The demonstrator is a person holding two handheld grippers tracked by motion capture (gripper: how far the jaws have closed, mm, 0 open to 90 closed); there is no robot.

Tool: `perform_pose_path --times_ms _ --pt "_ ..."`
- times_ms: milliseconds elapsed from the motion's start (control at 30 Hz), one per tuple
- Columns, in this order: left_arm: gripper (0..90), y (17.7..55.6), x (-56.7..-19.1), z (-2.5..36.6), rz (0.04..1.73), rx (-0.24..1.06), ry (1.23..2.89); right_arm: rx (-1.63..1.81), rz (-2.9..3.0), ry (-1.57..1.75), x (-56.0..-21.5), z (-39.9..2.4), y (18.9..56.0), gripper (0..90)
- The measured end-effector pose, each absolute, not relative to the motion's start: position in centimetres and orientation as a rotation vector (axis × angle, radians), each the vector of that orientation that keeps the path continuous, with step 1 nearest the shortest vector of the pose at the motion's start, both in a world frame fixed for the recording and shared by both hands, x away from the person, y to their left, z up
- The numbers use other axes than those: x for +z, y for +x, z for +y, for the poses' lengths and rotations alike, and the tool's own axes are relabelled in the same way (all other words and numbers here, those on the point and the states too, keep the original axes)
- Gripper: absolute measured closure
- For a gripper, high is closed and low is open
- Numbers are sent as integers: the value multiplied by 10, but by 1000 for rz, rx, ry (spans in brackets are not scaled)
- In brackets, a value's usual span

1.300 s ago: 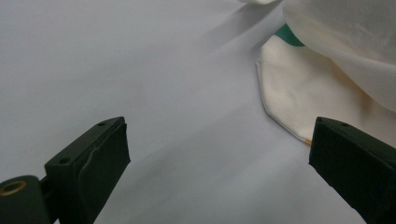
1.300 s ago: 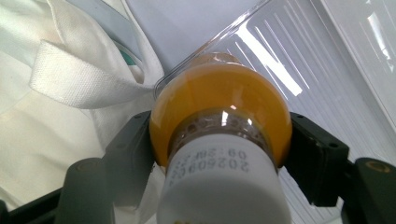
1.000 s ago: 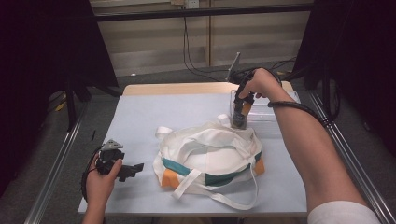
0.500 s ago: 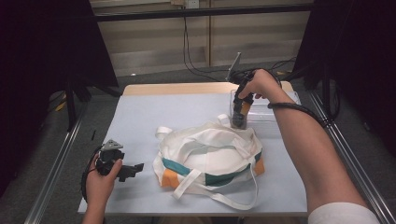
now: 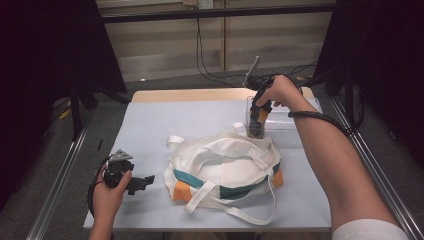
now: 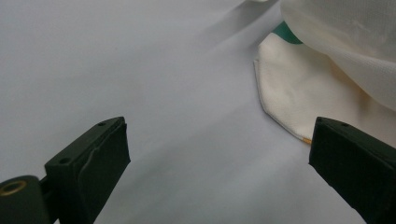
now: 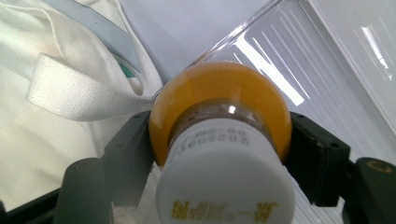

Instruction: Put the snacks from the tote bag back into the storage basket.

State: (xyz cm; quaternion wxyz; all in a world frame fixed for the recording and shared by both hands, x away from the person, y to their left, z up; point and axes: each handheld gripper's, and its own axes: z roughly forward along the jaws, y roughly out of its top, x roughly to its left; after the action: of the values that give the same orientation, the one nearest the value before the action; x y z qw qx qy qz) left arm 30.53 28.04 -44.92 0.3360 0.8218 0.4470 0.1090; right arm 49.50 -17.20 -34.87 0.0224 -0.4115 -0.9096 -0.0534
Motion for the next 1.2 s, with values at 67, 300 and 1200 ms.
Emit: perform_pose_path --times_ms 67,300,1200 --pt "48 305 -449 280 1165 286 2144 -165 -2819 -1279 -349 -172 495 292" --pt "48 305 -449 280 1163 280 2148 -167 -2811 -1305 -347 -174 495 241" --pt "48 304 -448 280 1166 290 2133 -176 -2786 -1370 -341 -181 482 136"
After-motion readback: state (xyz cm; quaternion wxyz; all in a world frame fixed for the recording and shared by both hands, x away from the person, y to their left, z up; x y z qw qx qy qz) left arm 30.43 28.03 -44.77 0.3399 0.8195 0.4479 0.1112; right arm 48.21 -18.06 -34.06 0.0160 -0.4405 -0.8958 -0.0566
